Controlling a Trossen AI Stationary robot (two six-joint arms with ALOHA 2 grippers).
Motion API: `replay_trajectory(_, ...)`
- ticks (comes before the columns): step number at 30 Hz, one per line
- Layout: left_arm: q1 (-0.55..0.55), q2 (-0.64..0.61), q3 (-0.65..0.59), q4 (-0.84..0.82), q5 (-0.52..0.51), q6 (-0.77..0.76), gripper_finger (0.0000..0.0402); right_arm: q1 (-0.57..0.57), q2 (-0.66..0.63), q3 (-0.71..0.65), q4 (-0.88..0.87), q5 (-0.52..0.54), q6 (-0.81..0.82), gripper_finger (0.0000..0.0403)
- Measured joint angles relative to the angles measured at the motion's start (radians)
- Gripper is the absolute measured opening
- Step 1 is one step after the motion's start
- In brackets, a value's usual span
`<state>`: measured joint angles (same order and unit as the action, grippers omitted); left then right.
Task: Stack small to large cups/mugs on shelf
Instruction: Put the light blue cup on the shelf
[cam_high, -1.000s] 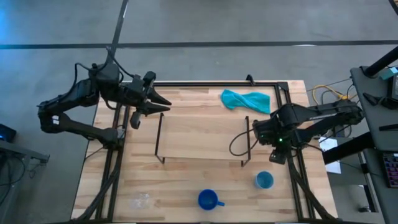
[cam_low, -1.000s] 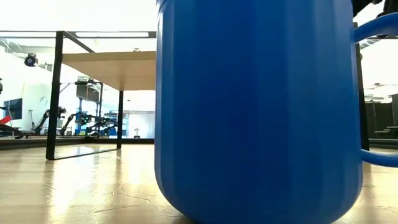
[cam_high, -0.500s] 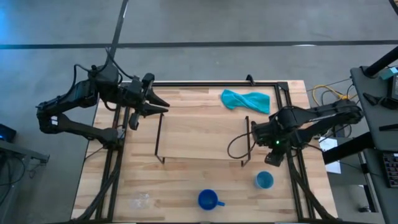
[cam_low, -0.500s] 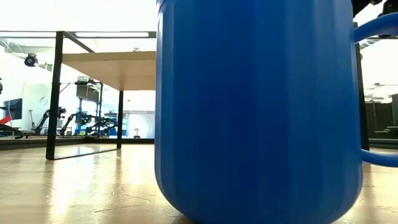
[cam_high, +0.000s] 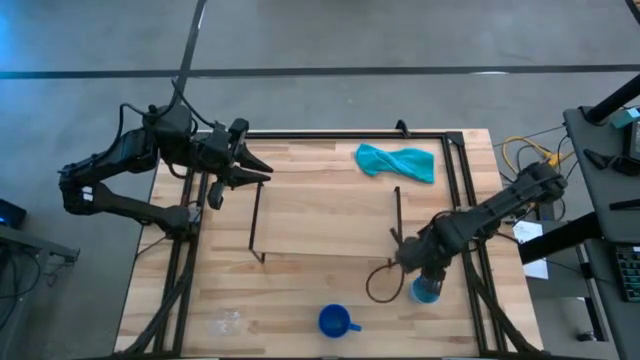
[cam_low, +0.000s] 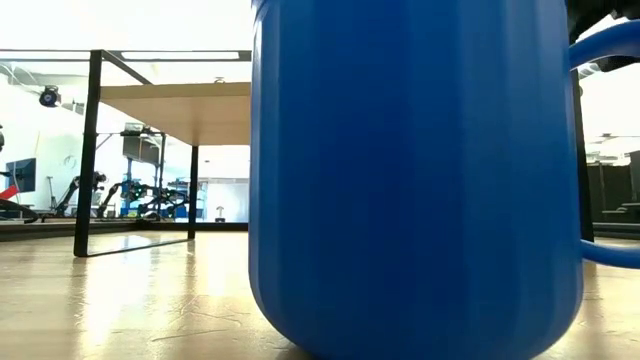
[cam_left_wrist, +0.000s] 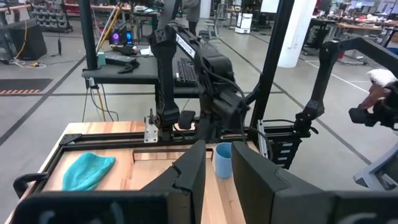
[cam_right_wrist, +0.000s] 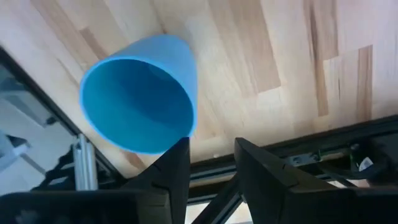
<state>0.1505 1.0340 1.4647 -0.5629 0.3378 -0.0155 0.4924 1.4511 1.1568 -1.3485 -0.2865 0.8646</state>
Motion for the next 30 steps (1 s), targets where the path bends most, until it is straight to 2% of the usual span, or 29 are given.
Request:
replay_trajectory(11, 0.000, 0.000, 0.000, 0.003, -0.001, -0.004, 0.0063, 0.045, 0.098, 0.000, 0.072, 0.000, -0.008, 0.0102)
replay_trajectory(18, 0.000, -0.001, 0.000, 0.003, 0.000, -0.005, 0.0063, 0.045, 0.107, -0.001, 0.097, 0.078, 0.015, 0.0100)
replay_trajectory(30, 0.000, -0.002, 0.000, 0.004, 0.000, -0.005, 0.0063, 0.044, 0.109, -0.013, 0.113, 0.080, 0.014, 0.0085)
